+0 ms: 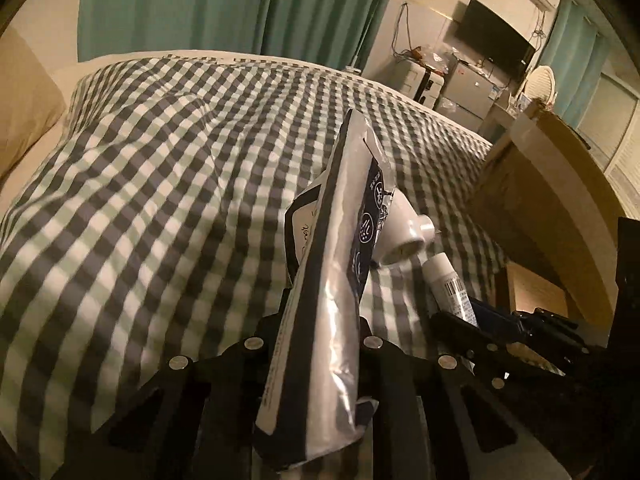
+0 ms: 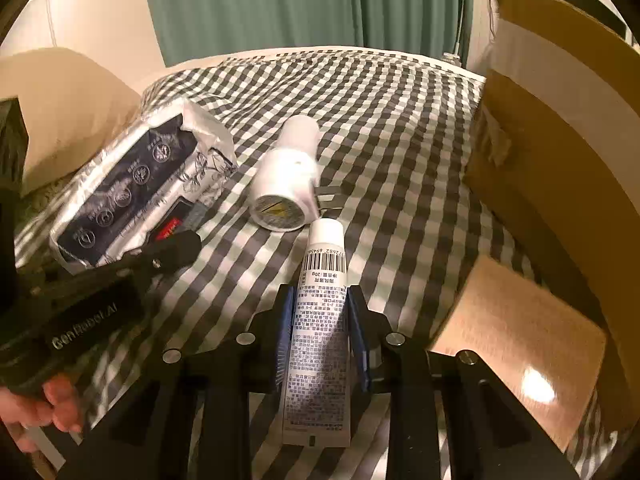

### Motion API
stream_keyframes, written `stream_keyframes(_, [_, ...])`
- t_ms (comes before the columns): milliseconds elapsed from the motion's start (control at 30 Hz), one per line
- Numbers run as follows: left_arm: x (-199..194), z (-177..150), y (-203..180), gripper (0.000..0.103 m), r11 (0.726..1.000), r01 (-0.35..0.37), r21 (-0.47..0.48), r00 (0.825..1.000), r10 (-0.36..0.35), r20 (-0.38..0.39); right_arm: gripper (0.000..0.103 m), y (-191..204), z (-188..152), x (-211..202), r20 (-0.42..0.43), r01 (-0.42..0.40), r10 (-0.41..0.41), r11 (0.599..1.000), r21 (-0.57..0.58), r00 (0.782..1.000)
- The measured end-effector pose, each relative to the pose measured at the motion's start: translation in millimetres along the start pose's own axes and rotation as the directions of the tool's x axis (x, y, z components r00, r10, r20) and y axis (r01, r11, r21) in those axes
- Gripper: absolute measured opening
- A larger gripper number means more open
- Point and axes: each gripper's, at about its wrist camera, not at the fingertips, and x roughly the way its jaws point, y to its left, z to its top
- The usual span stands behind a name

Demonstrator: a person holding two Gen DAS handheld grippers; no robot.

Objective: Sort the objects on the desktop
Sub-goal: 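Lift the foil packet and tube and carry them over the box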

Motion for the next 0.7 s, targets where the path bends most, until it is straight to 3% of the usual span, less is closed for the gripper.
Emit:
stream_keyframes(433, [-52,-25,-31,0.016,0.999,0.014,0.053,0.999,-0.016,0.041,0.026,3,-15,-67,0.063,-0.020,0.019,1.000,0.011,0.998])
stream_keyframes(700, [-90,-23,-56,0.016,0.996,0.055,0.073,0.996,-0.060,0.066,0.026,-4,-21,-117,0.131,-0.040,0.031,0.997,0.069,0.991])
